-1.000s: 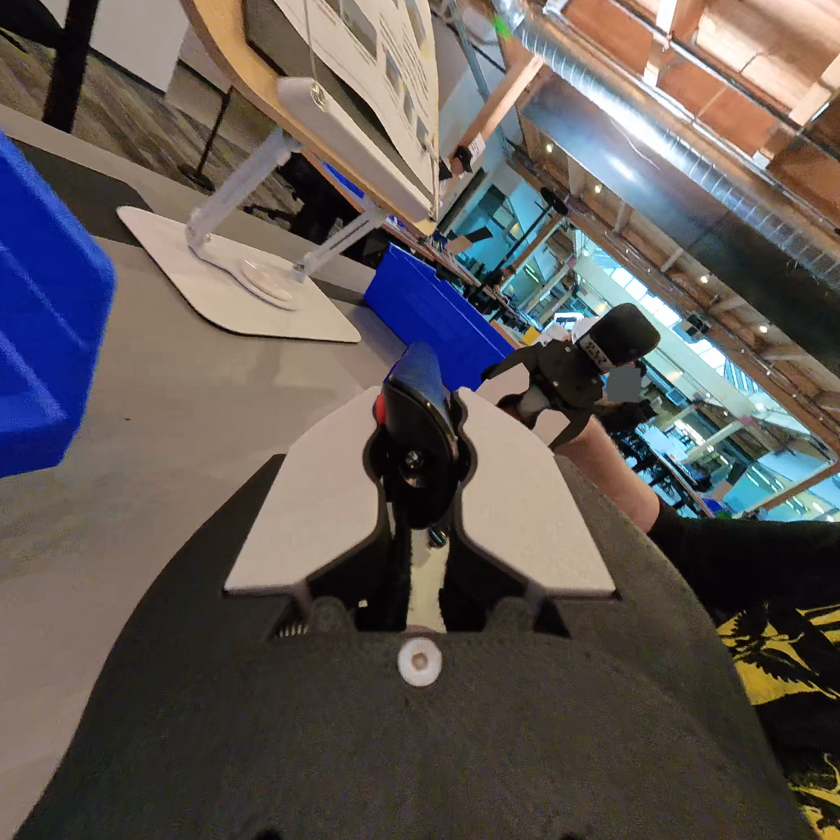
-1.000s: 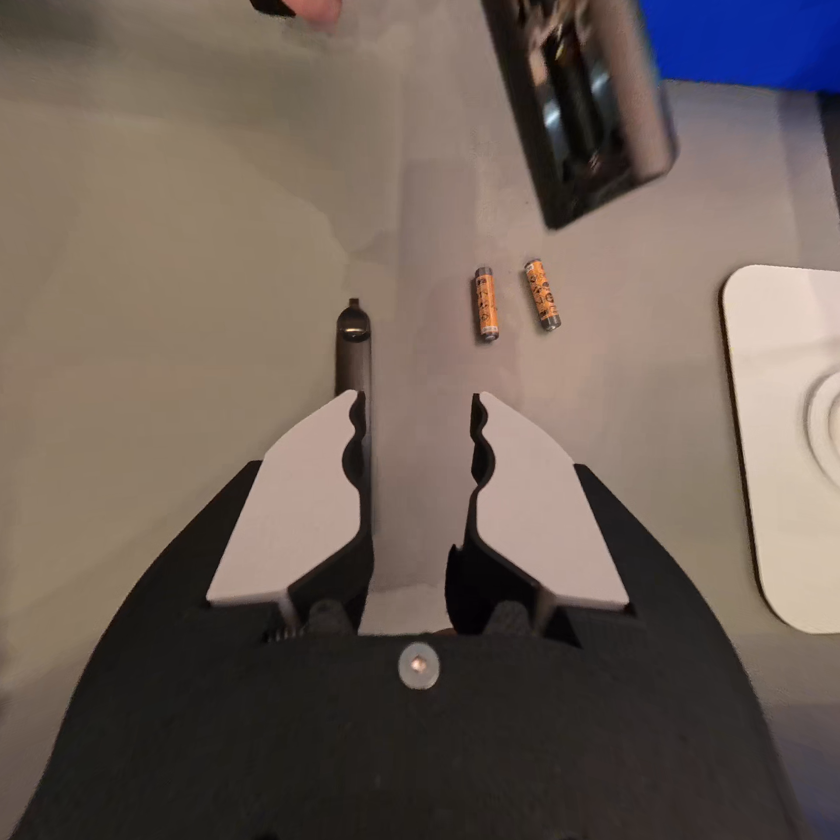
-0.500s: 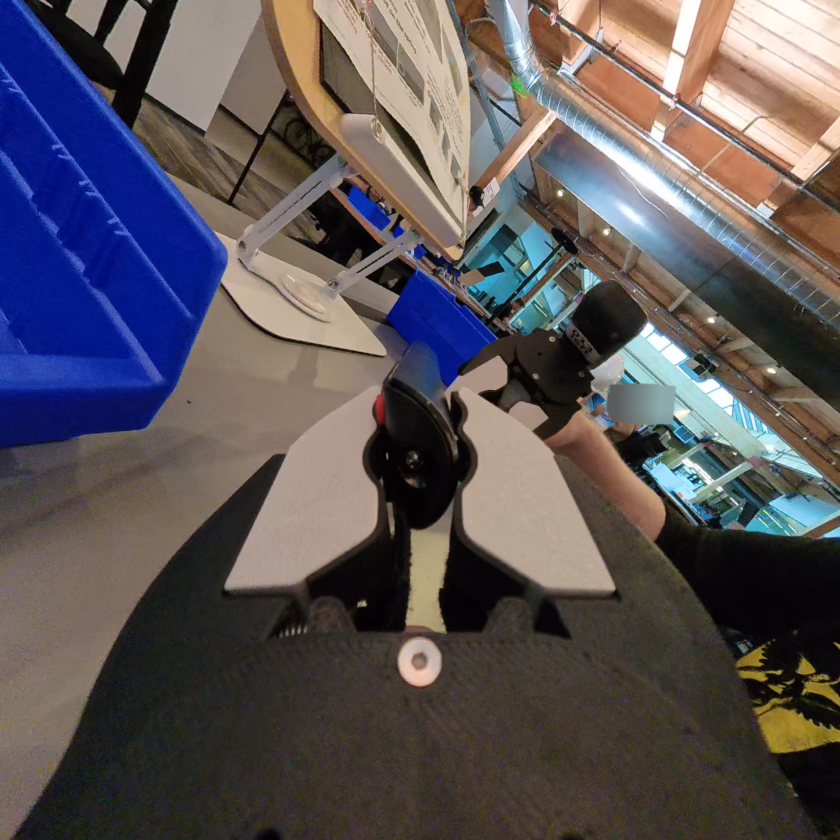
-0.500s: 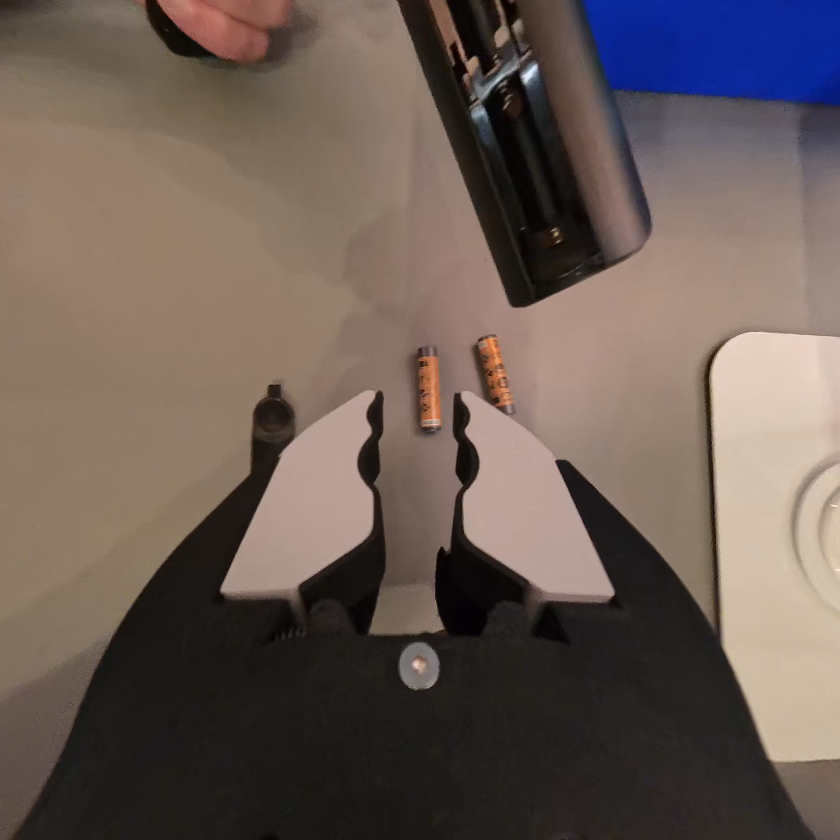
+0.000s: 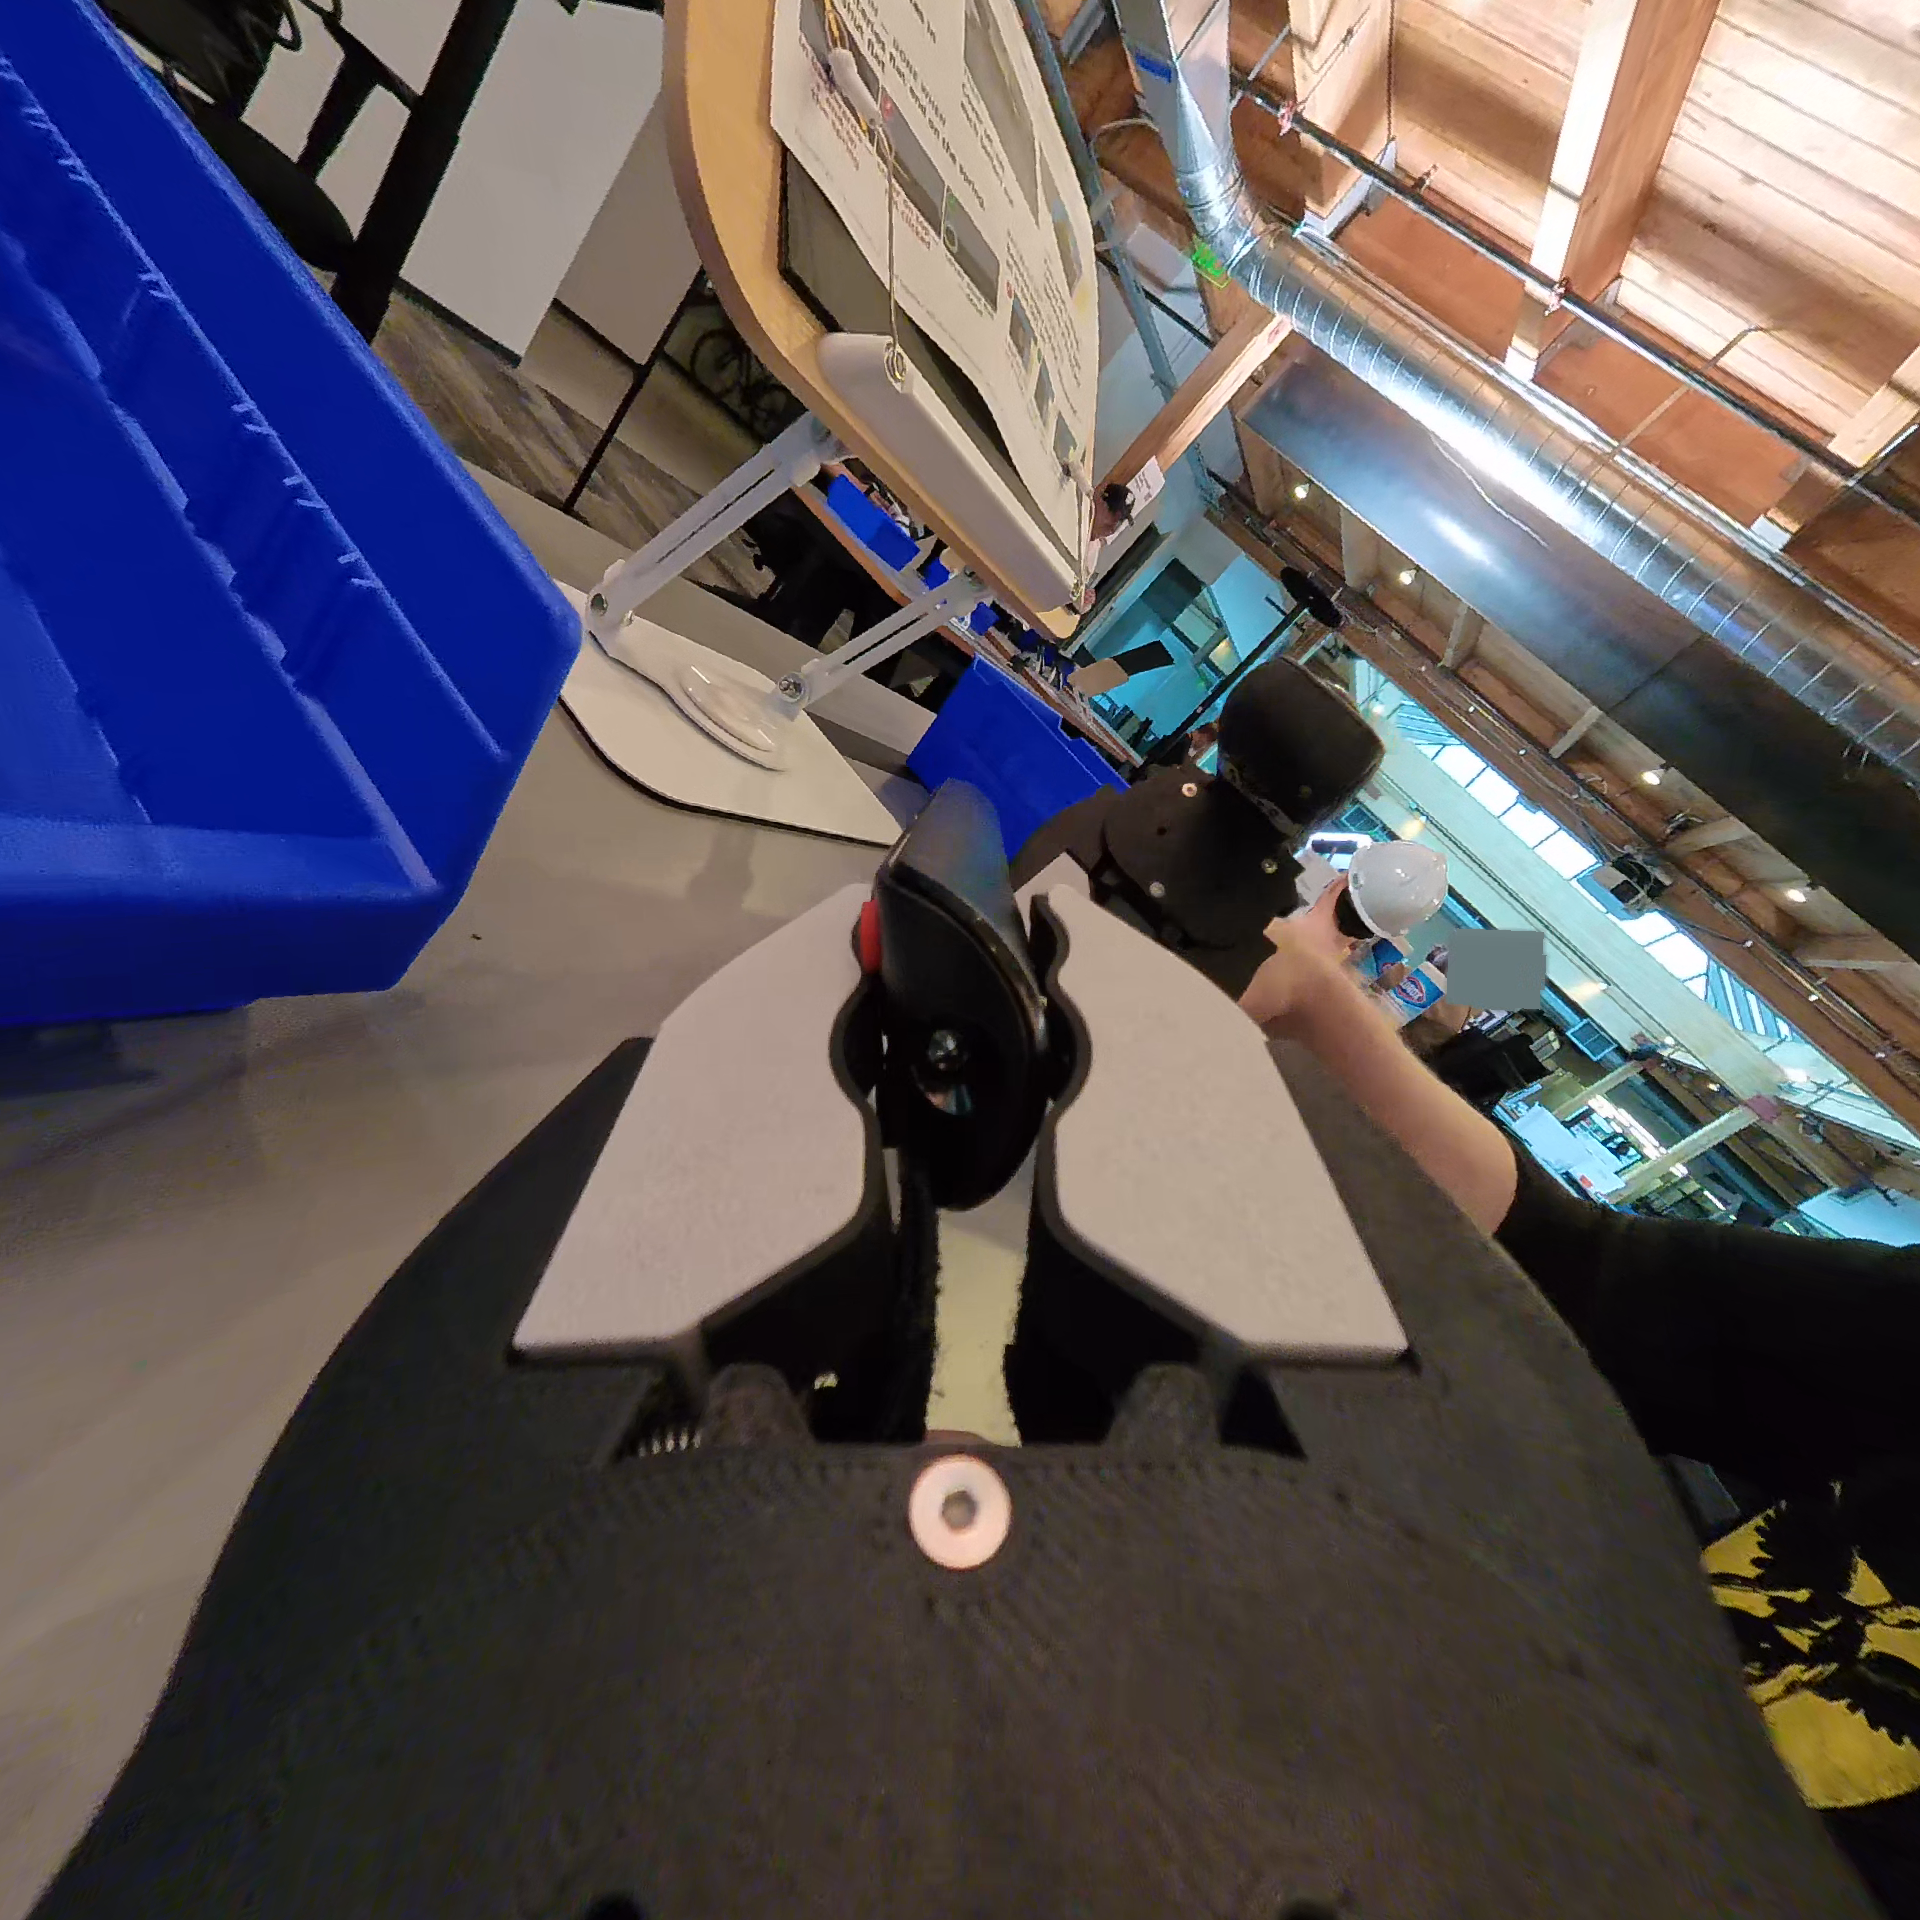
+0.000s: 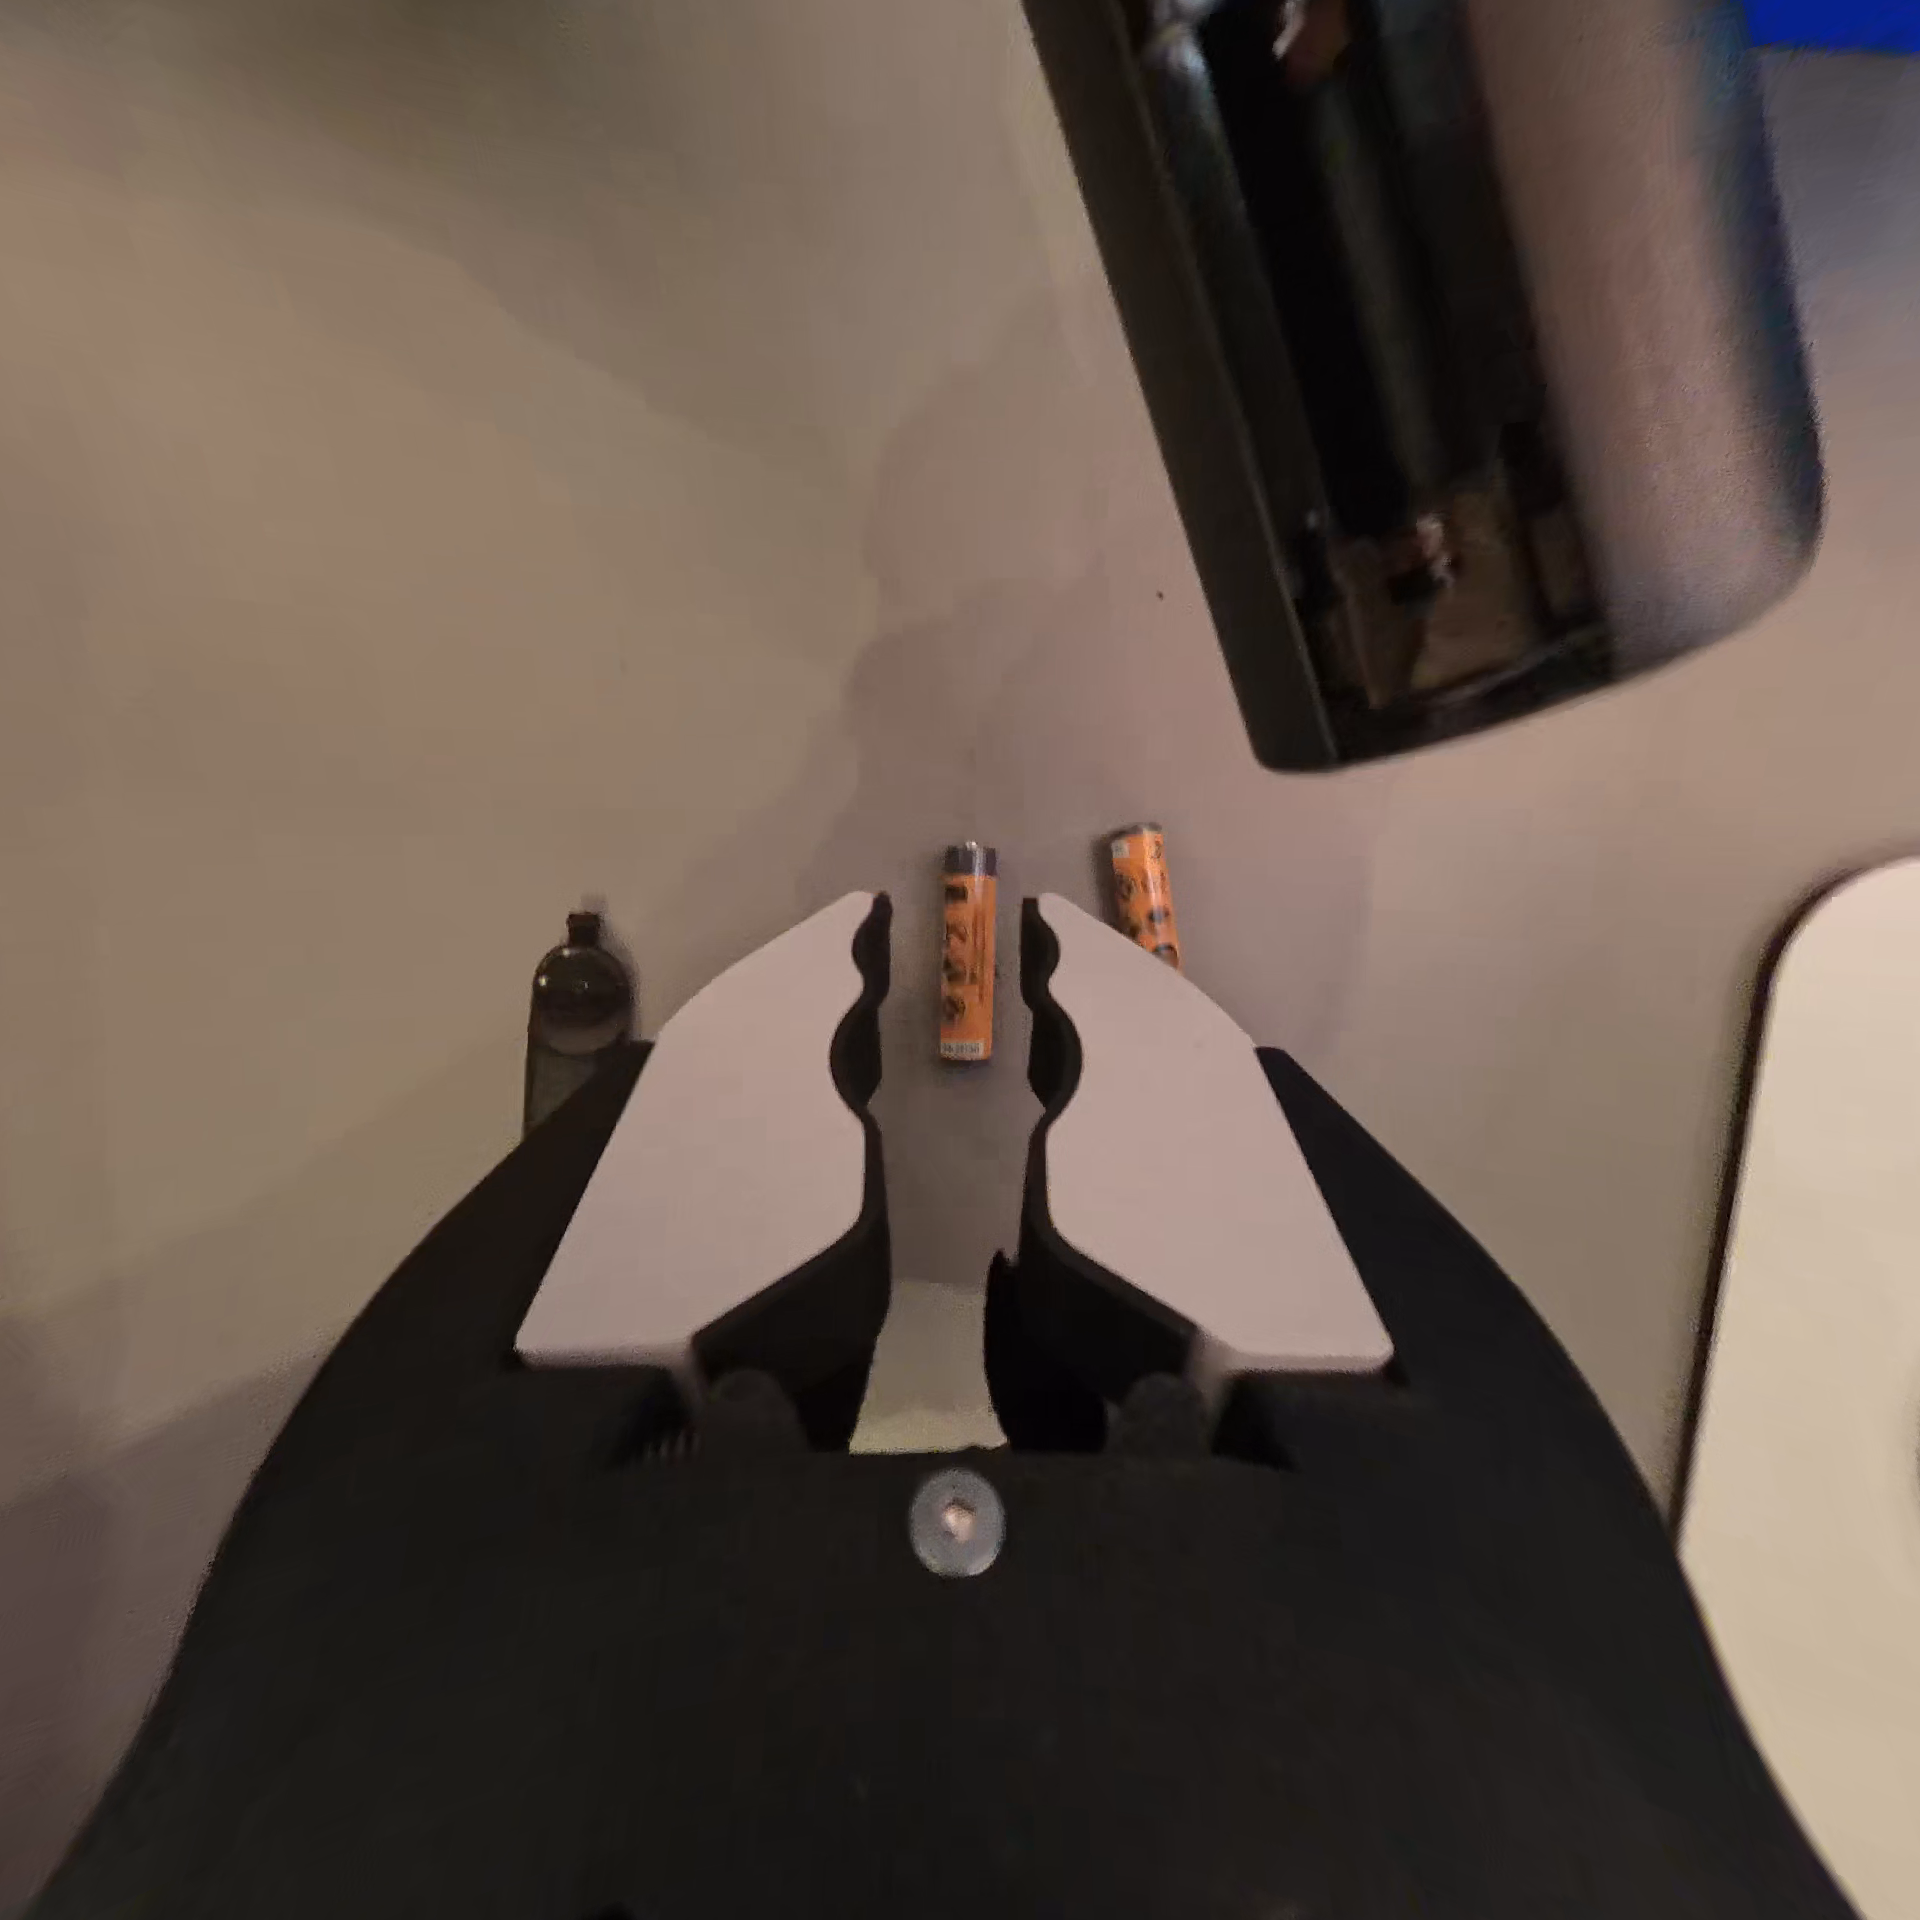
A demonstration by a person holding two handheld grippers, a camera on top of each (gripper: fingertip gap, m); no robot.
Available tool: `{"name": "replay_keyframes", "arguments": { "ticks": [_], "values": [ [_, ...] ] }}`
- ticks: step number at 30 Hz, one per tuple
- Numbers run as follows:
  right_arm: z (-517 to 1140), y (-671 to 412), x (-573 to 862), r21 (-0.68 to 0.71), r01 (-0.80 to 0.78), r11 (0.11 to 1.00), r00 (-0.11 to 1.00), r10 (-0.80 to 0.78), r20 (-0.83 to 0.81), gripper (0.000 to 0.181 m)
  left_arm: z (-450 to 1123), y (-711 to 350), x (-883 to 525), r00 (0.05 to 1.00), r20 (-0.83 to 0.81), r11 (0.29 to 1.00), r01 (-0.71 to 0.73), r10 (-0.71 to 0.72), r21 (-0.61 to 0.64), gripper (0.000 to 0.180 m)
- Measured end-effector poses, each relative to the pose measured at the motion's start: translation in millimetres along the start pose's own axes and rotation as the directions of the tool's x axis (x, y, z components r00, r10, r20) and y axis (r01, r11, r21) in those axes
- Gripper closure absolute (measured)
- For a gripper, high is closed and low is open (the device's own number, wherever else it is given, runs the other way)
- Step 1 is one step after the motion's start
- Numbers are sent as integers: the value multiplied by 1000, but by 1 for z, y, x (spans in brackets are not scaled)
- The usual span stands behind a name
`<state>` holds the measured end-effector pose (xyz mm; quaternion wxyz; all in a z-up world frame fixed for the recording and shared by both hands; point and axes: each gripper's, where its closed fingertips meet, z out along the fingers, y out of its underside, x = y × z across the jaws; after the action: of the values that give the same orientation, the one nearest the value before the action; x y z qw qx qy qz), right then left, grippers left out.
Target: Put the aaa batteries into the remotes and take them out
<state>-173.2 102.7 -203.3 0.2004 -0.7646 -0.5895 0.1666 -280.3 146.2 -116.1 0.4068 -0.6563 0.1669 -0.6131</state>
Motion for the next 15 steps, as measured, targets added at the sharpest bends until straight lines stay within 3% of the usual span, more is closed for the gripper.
{"name": "replay_keyframes", "arguments": {
  "ticks": [3,4,8,11,15],
  "values": [
    [17,4,1,-46,-17,999,999,19,28,161,-1,-1,0,1000,2,1000,9,-9,-2,154],
    [19,1,3,-29,-9,1000,1000,10,19,170,-1,-1,-1,1000,4,1000,15,-15,1,154],
    [18,-2,-7,24,3,1000,998,-5,66,171,-4,-2,-2,1000,14,1000,22,-22,0,154],
    [-11,-24,-19,235,28,971,997,-43,59,171,-5,7,-2,998,26,997,63,-62,-36,154],
    [-55,-72,-31,531,104,841,994,-108,-25,171,5,25,0,992,36,983,127,-123,-135,154]
  ]
}}
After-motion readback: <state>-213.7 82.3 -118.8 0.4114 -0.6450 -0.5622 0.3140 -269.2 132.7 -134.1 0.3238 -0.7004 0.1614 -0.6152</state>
